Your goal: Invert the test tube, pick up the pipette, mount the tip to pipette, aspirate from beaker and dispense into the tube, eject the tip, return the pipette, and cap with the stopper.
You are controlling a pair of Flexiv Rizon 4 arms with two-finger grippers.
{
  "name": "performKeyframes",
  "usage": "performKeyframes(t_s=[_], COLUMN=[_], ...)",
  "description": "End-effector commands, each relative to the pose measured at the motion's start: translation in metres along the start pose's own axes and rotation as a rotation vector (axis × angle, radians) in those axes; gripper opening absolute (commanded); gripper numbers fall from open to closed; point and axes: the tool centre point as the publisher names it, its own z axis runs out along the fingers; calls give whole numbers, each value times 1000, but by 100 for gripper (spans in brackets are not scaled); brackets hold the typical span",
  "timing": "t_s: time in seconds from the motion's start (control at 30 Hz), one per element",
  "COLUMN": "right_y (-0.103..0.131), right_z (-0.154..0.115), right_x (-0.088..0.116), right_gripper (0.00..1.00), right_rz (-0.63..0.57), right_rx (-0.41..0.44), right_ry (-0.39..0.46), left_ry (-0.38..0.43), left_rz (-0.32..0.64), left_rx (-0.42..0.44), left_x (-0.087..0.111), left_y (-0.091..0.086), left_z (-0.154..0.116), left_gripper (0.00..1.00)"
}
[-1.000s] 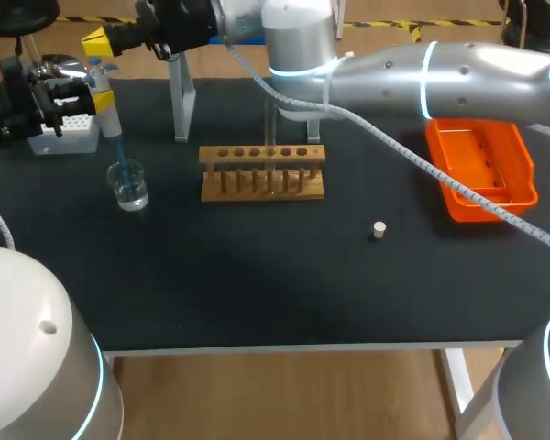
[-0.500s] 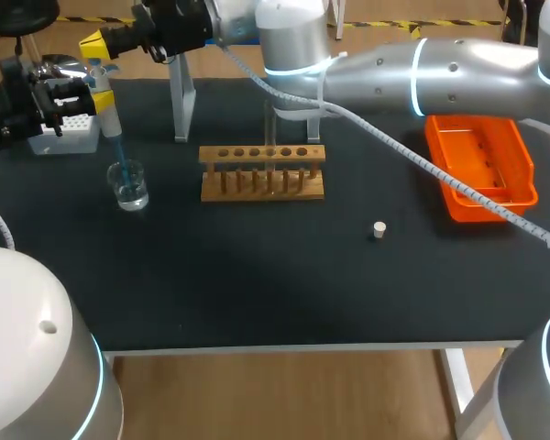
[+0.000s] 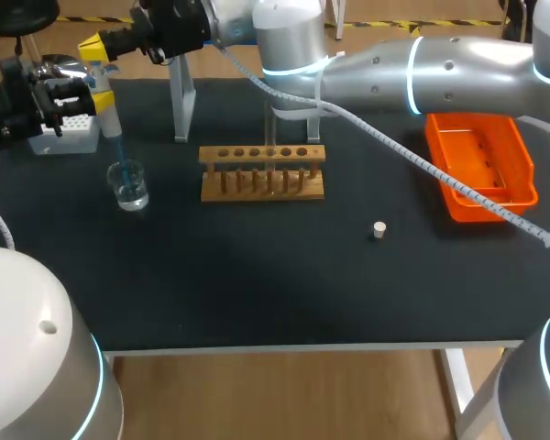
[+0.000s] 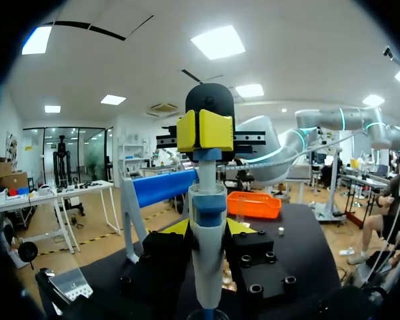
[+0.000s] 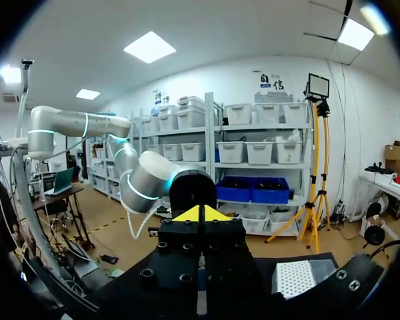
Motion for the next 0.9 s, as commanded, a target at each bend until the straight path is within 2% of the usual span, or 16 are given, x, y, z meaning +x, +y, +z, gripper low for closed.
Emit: performKeyframes(t_s=[0.03,0.9], right_y=[-4,-31], right_z=[1,1], right_x=[-5,2], right_gripper=[0,0], right_rz=[4,55], right_rx=[-2,0], right_ry=[6,8], left_ry=[-3,-3], left_rz=[2,2], left_rx=[1,1], left_x=[1,1], left_y=[-1,-1], left_z=[0,0], left_gripper=[0,0])
